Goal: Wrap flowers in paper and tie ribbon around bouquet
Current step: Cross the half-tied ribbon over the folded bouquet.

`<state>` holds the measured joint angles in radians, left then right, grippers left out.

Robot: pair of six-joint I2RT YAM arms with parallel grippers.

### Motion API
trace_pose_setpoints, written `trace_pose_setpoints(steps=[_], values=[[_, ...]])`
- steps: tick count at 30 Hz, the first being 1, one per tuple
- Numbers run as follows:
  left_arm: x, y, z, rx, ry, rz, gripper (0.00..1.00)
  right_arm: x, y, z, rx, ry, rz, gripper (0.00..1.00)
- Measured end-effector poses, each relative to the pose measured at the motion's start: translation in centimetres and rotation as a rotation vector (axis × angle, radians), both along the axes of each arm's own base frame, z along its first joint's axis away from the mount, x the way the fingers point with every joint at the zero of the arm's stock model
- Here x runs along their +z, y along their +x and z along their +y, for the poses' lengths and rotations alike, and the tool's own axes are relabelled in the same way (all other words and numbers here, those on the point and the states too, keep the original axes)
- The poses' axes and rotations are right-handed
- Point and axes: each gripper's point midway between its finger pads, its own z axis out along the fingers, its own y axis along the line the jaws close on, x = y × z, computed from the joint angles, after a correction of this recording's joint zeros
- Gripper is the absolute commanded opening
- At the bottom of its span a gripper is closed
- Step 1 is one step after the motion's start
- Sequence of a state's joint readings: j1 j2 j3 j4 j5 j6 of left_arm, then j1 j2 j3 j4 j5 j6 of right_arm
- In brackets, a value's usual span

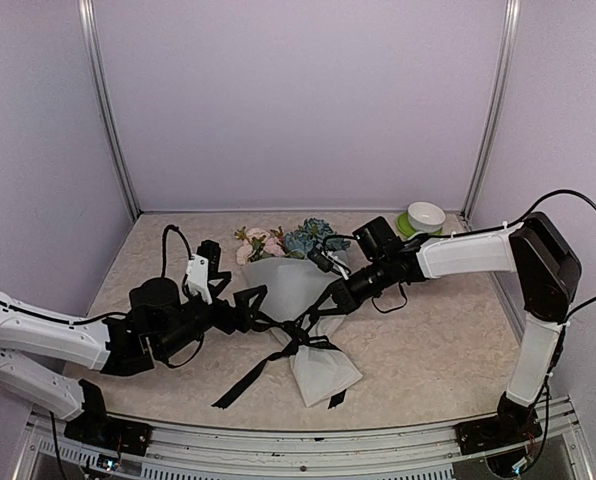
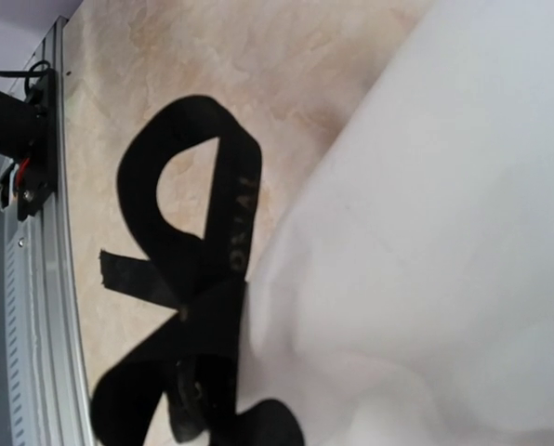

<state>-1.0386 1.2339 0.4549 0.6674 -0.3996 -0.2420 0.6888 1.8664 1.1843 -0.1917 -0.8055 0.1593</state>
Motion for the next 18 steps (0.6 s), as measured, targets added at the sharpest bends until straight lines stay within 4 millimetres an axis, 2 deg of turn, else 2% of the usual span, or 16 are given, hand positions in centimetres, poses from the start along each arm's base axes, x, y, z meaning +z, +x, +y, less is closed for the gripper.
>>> trace_pose_setpoints(steps=[2,4,6,8,9,10,12,15,18], values=[[-0.8,0.9,0.3,0.011,-0.005,0.038,0.6,0.0,0.0,0.0,-0.002,-0.002,-0.002,0.0],[-1.8,1.6,0.4,0.021,0.001,0.089,0.59,-0.1,0.1,0.0,-0.004,-0.004,-0.004,0.0],[-3.2,1.5,0.3,0.006,0.012,0.143,0.69,-0.1,0.1,0.0,-0.006,-0.006,-0.004,0.0],[-4.3,1.0,0.6,-0.013,0.017,0.174,0.85,-0.2,0.1,-0.1,-0.007,-0.008,-0.004,0.0],[-5.0,0.5,0.9,-0.029,0.019,0.189,0.96,-0.2,0.1,-0.1,-0.008,-0.01,-0.004,0.0],[-5.8,0.1,1.3,-0.042,0.023,0.202,0.99,-0.3,0.1,-0.1,-0.009,-0.011,-0.004,0.0],[-8.2,-1.0,2.3,-0.092,0.026,0.262,0.99,-0.3,0.1,-0.1,-0.009,-0.011,-0.003,0.0],[-10.5,-1.3,3.0,-0.13,0.015,0.337,0.99,-0.3,0.1,-0.1,-0.009,-0.011,-0.004,0.0],[-11.4,-1.5,2.0,-0.207,-0.014,0.383,0.93,-0.3,0.1,-0.1,-0.009,-0.01,-0.005,0.0]])
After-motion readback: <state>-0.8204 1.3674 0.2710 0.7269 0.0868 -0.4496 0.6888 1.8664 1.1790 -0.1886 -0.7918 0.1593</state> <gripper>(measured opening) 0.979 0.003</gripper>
